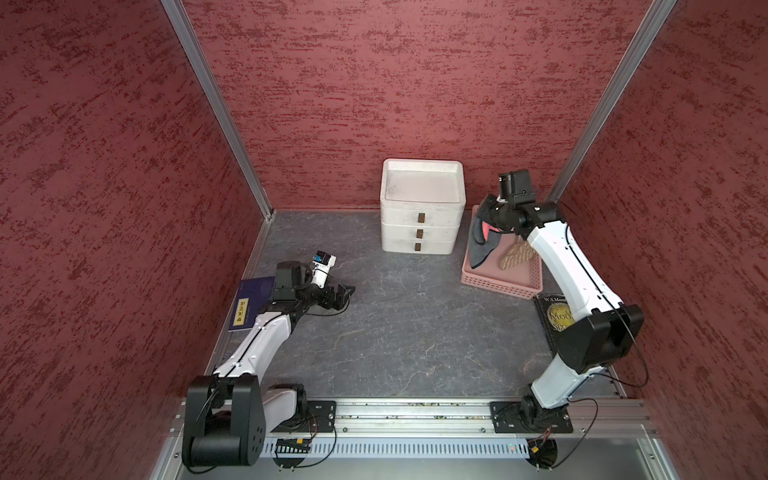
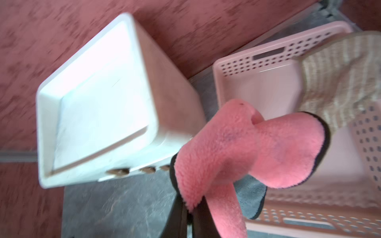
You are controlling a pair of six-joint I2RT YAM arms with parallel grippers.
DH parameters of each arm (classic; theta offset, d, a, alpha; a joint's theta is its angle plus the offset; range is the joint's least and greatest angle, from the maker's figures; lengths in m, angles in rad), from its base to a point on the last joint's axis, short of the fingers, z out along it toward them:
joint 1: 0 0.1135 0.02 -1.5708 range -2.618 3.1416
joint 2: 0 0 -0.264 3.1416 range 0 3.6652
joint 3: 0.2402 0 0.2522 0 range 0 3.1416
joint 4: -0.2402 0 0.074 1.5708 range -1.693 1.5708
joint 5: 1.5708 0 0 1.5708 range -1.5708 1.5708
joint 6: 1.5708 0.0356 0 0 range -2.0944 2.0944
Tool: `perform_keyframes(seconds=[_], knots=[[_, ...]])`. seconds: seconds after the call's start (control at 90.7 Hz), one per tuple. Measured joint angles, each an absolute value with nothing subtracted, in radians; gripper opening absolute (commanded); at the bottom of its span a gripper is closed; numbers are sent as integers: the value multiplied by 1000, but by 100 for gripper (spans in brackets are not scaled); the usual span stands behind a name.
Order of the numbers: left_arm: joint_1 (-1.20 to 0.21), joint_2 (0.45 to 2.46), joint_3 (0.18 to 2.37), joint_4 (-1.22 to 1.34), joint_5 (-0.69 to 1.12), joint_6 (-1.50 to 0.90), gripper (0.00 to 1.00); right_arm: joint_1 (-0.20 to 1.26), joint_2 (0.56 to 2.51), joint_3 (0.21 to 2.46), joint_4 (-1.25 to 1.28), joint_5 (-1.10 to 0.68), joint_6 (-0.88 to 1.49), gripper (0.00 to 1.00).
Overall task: Fold the square dishcloth
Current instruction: Pick up the cleaning item from the bin, then place the cleaning item at the center of the board.
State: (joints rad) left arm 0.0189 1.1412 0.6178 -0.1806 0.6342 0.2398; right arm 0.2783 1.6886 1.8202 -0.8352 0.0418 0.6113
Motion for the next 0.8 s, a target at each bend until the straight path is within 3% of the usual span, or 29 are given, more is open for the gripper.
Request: perform_keyframes(seconds=[0.264, 0.43, 0.628, 0.771, 0.804], knots=[[112, 1064, 667, -323, 724, 299, 100, 646, 1656, 1832, -865, -38, 593, 0], [206, 1068, 733, -403, 755, 332, 100, 783, 1751, 1879, -838, -180, 613, 0], [166, 1068, 754, -509, 724, 449, 100, 772, 1784, 1670, -752, -283, 651, 0], [3, 1091, 722, -538, 591, 542, 97, 682, 1892, 1513, -723, -318, 662, 0], [-43, 1105, 710, -542, 558, 560, 96, 653, 1943, 1505, -723, -325, 661, 4]])
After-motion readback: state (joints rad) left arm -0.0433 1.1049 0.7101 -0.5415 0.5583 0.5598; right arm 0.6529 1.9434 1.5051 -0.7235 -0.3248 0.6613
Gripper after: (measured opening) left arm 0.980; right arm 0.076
